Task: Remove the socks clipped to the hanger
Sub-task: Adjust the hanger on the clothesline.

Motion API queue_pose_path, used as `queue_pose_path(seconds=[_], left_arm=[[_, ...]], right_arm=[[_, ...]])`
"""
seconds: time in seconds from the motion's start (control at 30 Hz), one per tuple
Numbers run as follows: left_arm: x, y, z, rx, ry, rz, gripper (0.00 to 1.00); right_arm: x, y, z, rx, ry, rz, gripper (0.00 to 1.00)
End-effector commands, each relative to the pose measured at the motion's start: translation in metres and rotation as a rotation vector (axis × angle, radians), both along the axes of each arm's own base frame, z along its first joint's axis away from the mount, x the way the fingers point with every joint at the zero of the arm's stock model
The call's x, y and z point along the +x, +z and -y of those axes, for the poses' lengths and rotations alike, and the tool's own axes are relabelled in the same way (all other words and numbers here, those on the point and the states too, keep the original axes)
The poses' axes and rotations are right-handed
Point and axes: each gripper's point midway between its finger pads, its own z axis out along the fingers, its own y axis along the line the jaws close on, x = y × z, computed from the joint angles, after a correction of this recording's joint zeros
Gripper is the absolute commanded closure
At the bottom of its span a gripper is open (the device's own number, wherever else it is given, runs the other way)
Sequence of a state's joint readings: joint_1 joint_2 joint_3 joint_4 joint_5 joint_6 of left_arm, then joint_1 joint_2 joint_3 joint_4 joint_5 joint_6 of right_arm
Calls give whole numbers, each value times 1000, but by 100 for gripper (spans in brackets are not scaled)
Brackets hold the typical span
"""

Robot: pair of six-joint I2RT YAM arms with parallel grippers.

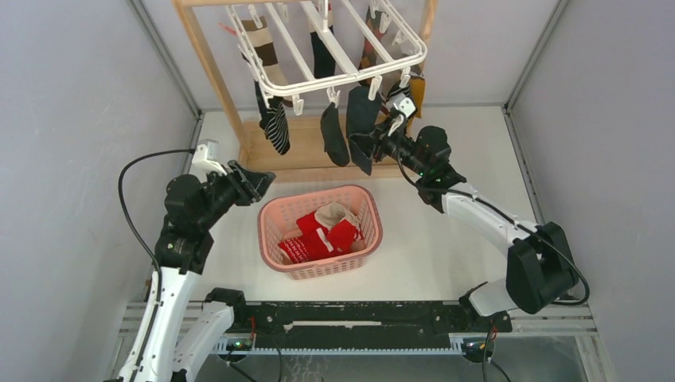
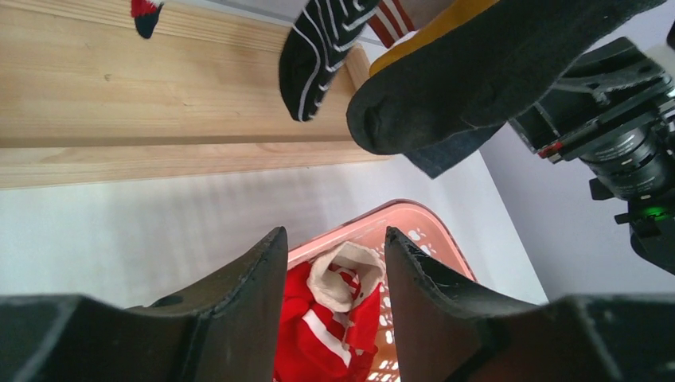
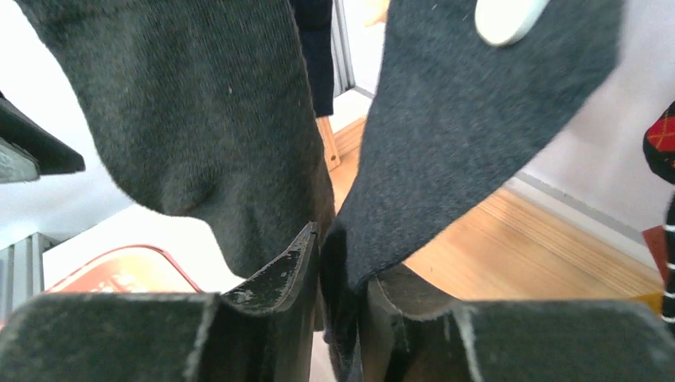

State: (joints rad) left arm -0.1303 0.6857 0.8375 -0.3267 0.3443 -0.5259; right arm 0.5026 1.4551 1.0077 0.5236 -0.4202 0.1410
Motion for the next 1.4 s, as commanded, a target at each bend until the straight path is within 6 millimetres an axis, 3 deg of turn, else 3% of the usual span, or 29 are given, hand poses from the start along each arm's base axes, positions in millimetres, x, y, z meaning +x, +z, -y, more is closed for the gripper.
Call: queue_pose_path(seconds=[0.0,0.33,0.43,0.7,1.07,1.1,1.17,1.3,1.37], left_arm=[[-12,6,10,-18,-46,27,46],[-30,8,37,-29,-131,27,47],[-35,9,42,-35,-148,28,47],[-45,6,60,-41,-205,25,47],[-44,14,100,-27,-350,116,40],[-43,15,102,-21,-354,121,39],[-40,14,105,-5,-356,128,24],[-35,11,111,23,-370,149,6],[-33,10,114,29,-379,161,1]], right_arm=[[-15,29,7,25,-36,45,71],[-36,42,7,9,-47,62,84],[-40,43,6,12,-54,50,100],[-52,46,-1,18,-68,29,100],[-74,59,-28,56,35,-23,100],[-77,61,-31,62,48,-26,100],[-82,65,-37,73,72,-32,100],[-92,70,-47,95,128,-54,100],[-95,74,-51,105,152,-61,100]])
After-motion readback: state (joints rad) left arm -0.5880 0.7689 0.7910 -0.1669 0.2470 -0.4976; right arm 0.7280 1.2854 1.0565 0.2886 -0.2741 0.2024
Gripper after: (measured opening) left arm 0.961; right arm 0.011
